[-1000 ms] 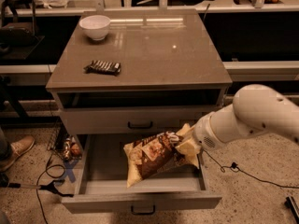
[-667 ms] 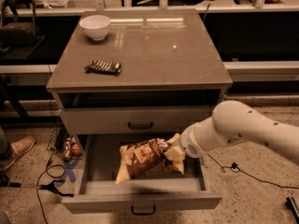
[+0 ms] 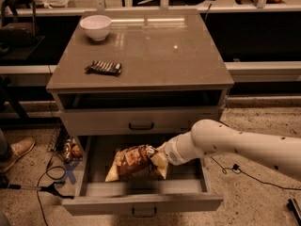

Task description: Place brown chip bag into middle drawer

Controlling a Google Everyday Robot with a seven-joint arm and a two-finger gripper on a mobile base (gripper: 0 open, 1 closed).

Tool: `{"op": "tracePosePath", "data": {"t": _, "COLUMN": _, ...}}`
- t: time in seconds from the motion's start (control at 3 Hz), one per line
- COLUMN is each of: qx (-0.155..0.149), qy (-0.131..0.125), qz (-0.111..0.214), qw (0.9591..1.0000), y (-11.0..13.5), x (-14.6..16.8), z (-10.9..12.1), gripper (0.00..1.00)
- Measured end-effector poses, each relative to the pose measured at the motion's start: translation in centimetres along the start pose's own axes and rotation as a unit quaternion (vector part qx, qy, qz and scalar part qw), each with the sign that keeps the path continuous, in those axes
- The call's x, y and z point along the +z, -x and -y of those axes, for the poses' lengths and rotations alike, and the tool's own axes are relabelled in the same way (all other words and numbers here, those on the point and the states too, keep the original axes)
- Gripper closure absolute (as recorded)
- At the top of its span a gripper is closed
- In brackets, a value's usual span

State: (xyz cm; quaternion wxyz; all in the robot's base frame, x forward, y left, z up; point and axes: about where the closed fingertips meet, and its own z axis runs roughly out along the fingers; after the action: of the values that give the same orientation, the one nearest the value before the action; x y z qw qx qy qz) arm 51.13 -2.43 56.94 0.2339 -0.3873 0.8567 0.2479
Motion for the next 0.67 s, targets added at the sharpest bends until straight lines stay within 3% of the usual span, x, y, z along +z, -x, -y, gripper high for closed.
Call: {"op": "tracePosePath", "data": {"t": 0.67, "qx": 0.029, "qy": -0.019, "qz": 0.022, "qw": 0.9992, "y": -1.2, "x": 0.3, "z": 0.9, "gripper": 0.00}}
